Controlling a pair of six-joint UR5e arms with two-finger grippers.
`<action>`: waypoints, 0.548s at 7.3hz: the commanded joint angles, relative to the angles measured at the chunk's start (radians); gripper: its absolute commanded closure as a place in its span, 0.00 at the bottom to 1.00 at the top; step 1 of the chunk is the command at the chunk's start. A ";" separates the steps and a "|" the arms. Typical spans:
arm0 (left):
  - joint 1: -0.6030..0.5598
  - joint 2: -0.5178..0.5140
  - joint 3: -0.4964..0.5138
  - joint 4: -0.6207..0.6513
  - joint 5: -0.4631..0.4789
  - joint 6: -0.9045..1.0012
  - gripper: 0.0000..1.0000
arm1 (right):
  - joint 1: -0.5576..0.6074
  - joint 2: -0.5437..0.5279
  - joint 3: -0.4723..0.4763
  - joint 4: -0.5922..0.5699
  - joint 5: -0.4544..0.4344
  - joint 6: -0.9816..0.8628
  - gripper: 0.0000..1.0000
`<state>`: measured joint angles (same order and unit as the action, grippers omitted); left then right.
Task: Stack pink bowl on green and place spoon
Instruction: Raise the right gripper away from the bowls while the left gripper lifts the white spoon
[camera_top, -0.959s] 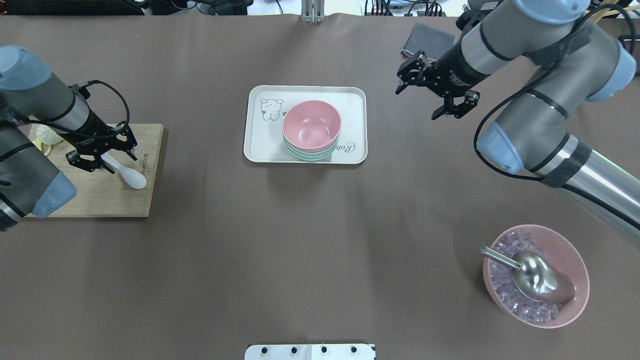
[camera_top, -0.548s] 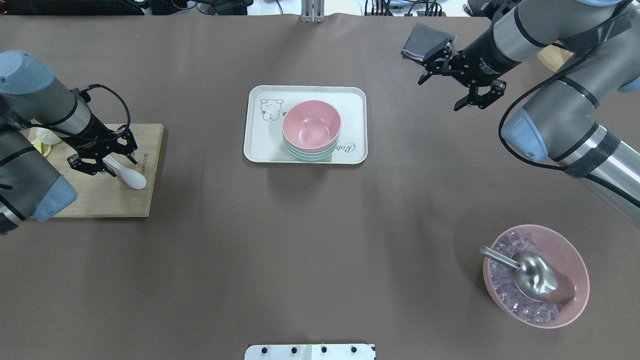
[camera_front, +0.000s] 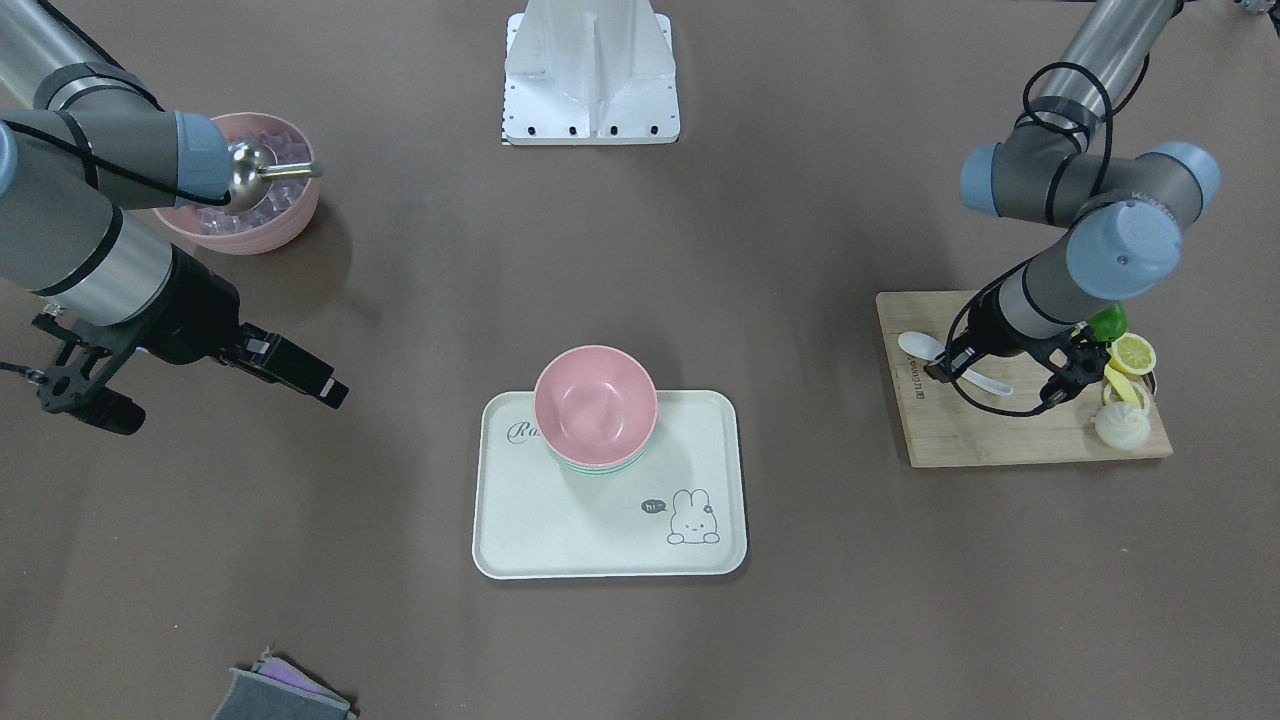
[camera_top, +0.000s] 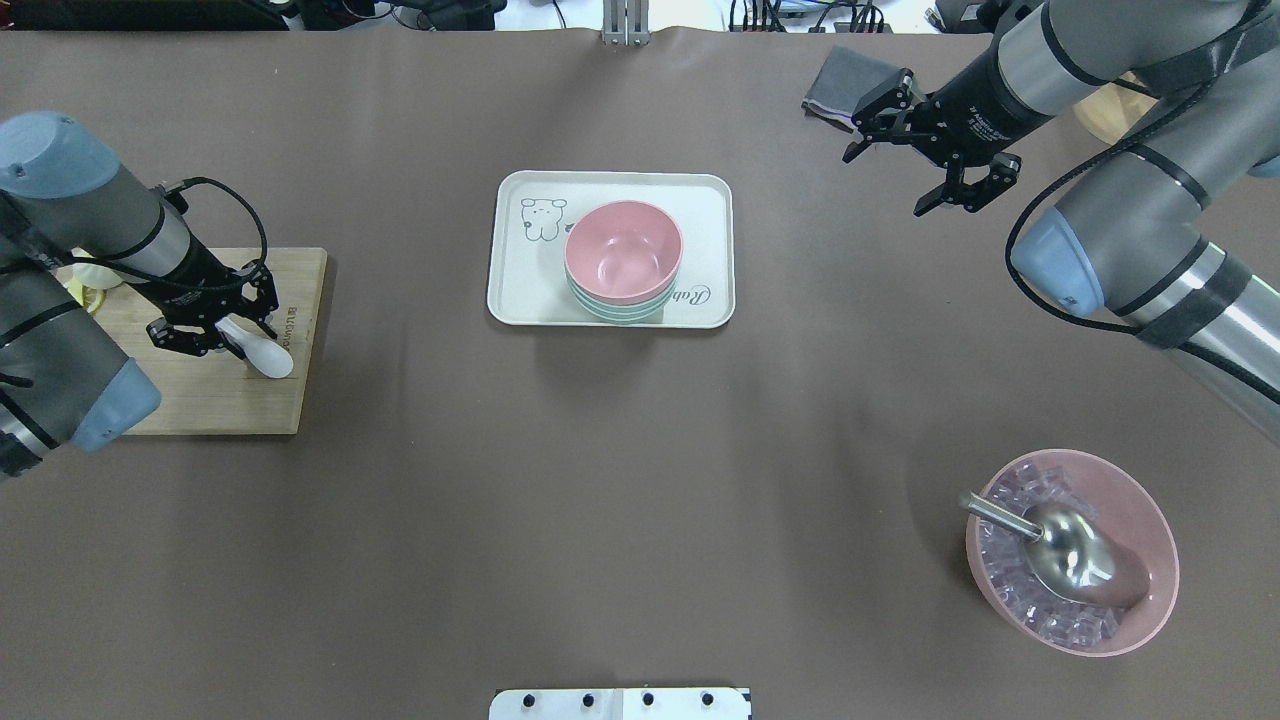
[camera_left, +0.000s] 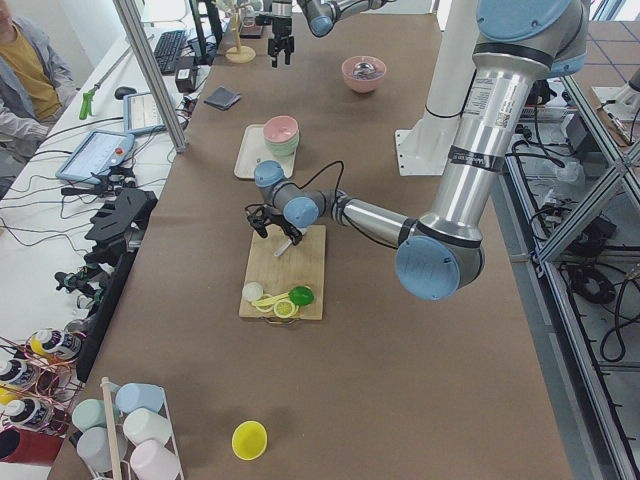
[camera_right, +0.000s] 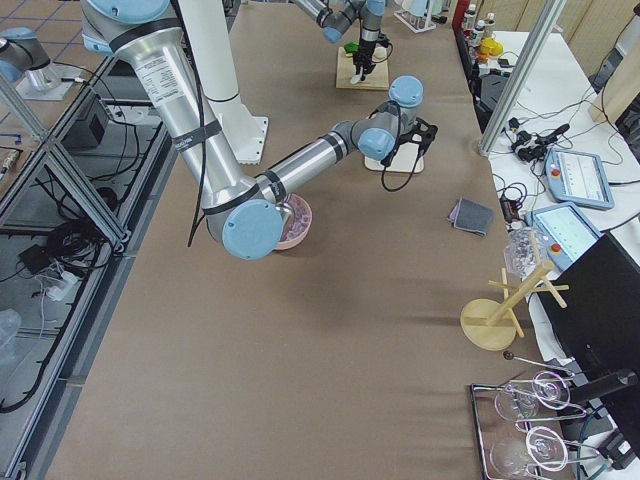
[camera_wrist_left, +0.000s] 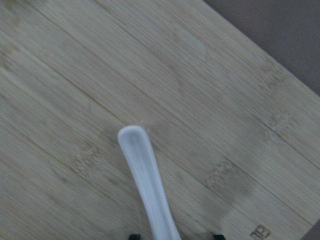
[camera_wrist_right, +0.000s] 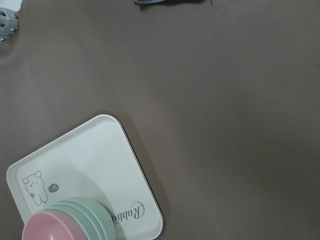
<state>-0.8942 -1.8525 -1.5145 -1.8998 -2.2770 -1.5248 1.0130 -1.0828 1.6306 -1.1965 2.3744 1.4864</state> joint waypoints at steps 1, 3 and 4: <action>0.001 -0.002 -0.007 -0.001 -0.006 -0.005 1.00 | 0.004 0.001 0.000 0.000 0.008 0.000 0.00; 0.001 -0.010 -0.007 -0.013 -0.010 -0.001 1.00 | 0.018 0.000 0.000 0.000 0.018 0.000 0.00; 0.003 -0.019 -0.025 -0.012 -0.018 -0.001 1.00 | 0.038 -0.002 0.000 0.000 0.032 0.000 0.00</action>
<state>-0.8924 -1.8620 -1.5249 -1.9091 -2.2872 -1.5262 1.0315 -1.0828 1.6306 -1.1965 2.3927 1.4864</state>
